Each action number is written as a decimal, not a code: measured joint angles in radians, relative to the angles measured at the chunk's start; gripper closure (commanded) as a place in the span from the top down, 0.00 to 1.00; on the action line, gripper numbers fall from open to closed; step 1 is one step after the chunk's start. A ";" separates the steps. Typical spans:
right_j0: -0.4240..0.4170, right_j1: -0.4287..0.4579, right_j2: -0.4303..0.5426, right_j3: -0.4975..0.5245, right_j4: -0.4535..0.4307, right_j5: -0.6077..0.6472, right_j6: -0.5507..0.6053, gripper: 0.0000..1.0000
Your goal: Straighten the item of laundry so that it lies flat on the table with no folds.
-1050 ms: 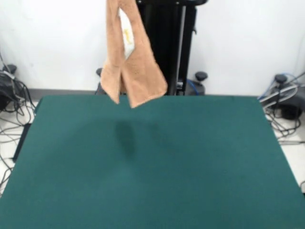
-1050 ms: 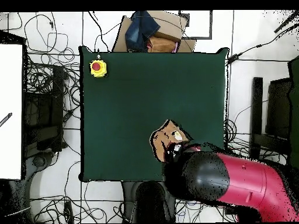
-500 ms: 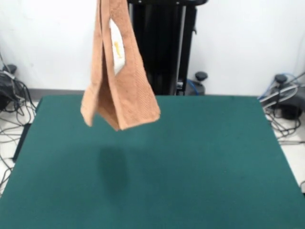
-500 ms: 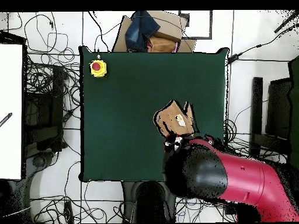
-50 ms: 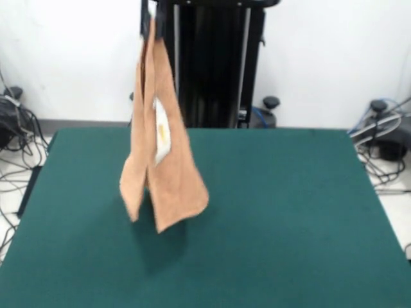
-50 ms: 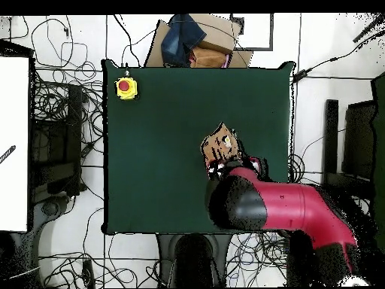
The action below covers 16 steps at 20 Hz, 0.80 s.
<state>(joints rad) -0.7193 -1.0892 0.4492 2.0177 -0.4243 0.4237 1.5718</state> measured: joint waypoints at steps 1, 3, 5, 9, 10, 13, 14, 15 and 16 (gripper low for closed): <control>0.004 0.034 -0.002 0.000 -0.022 -0.038 0.000 0.00; 0.004 0.055 -0.002 0.001 -0.032 -0.057 0.000 0.00; 0.001 0.082 -0.002 0.019 -0.033 -0.073 0.000 0.00; -0.031 0.029 0.003 0.085 0.017 -0.050 0.000 0.00; -0.038 0.011 0.004 0.099 0.031 -0.042 0.000 0.00; -0.067 -0.068 0.005 0.155 0.089 -0.006 0.000 0.00; -0.071 -0.078 0.006 0.162 0.095 -0.001 0.000 0.00; -0.083 -0.120 0.006 0.185 0.114 0.018 0.000 0.00; -0.087 -0.138 0.005 0.194 0.116 0.023 0.000 0.00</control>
<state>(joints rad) -0.8061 -1.2269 0.4546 2.2119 -0.3082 0.4470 1.5718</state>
